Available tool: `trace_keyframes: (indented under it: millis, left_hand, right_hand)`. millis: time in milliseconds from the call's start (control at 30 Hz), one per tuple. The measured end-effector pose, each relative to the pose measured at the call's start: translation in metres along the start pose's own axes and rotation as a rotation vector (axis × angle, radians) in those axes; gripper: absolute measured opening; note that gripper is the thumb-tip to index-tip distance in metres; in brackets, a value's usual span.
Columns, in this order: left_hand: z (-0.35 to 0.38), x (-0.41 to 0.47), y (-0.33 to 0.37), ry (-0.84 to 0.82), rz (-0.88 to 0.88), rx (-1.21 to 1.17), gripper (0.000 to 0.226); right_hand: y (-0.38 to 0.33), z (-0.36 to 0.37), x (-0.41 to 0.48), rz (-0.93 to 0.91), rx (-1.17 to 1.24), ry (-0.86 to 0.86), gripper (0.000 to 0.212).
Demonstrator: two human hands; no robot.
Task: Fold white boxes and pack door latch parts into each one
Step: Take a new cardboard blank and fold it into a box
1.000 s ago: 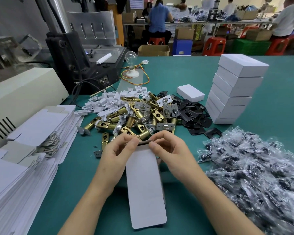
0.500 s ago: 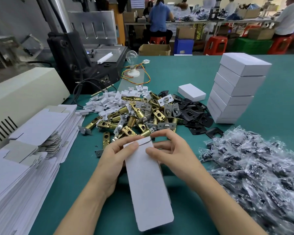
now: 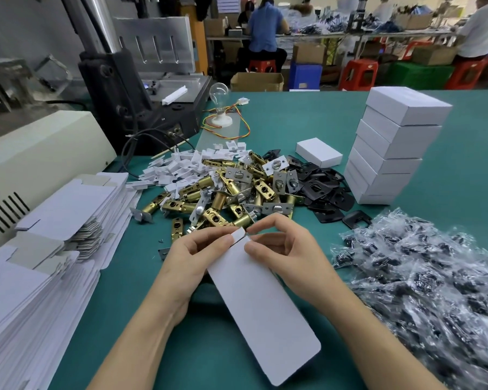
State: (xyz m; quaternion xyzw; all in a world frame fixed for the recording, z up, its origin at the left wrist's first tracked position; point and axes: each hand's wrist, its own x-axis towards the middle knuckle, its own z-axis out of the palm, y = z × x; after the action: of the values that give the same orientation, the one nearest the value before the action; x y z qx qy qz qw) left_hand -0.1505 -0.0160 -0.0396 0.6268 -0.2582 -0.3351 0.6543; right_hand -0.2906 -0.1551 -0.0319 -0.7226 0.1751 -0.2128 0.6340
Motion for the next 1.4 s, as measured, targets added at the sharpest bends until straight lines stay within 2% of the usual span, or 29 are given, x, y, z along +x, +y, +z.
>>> trace_keyframes:
  millis: [133,500,567,667,900,1300,1400]
  left_hand:
    - [0.001,-0.002,0.0,-0.007,0.026,0.04,0.023]
    - [0.006,-0.004,0.003,-0.014,0.079,0.144,0.02]
    - [0.006,-0.004,0.003,-0.028,0.074,0.15,0.016]
    - [0.006,-0.005,0.004,-0.029,0.065,0.169,0.022]
    - [0.015,-0.007,0.003,0.042,0.112,0.114,0.019]
    - [0.015,-0.009,0.004,-0.011,0.125,0.104,0.021]
    - [0.014,-0.008,0.006,0.037,0.086,0.046,0.022]
  right_hand:
    - [0.001,-0.001,-0.001,0.002,0.001,-0.013,0.019]
    - [0.002,-0.001,-0.002,-0.028,-0.075,0.041,0.026]
    - [0.002,-0.001,-0.002,-0.026,-0.103,0.05,0.023]
    - [0.002,-0.002,-0.002,-0.014,-0.129,0.062,0.016]
    - [-0.001,-0.008,0.001,0.017,-0.021,0.201,0.011]
    - [-0.005,-0.01,-0.001,0.039,-0.084,0.17,0.007]
    - [-0.006,-0.012,0.001,0.036,-0.069,0.128,0.015]
